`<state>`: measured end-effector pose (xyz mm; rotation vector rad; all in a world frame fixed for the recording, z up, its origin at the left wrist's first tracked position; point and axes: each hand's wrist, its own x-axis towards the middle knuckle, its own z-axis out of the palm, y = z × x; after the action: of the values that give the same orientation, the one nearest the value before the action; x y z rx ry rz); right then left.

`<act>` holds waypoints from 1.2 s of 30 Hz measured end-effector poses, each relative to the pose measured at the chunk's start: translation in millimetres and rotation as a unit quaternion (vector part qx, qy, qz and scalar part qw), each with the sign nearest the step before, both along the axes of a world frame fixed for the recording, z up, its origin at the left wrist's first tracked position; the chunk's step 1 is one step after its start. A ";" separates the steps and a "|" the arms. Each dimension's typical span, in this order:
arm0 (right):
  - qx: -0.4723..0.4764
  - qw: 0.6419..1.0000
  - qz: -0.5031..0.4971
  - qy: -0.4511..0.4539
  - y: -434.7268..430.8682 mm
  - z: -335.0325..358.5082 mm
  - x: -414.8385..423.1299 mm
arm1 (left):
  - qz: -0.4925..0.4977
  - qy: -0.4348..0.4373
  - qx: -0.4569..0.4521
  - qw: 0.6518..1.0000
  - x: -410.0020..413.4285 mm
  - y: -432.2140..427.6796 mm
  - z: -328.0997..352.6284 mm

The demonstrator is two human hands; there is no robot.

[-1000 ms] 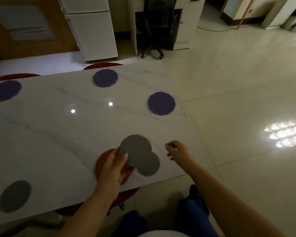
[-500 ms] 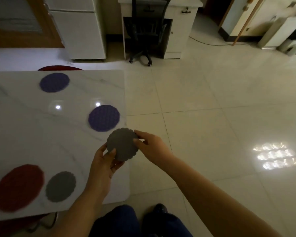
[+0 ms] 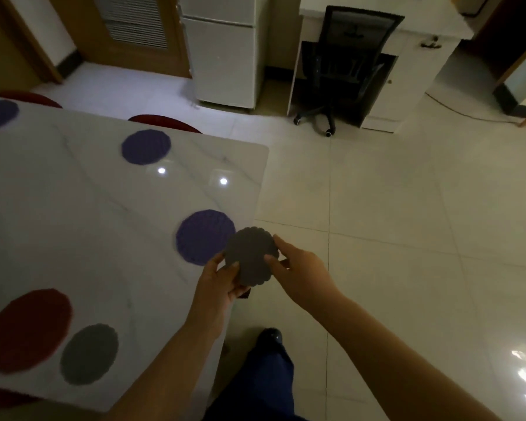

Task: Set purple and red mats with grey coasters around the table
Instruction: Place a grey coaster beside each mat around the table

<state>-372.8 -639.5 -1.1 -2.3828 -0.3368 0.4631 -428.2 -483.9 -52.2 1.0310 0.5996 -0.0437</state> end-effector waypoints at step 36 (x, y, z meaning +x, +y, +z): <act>0.109 0.870 0.449 0.171 138.5 -6.9 271.4 | 0.636 0.016 -0.041 0.771 149.7 -45.5 16.9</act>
<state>-101.3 -501.0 -8.0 -1.7476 -1.2640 1.1711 -278.5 -529.4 -35.3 0.3626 1.2160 1.1083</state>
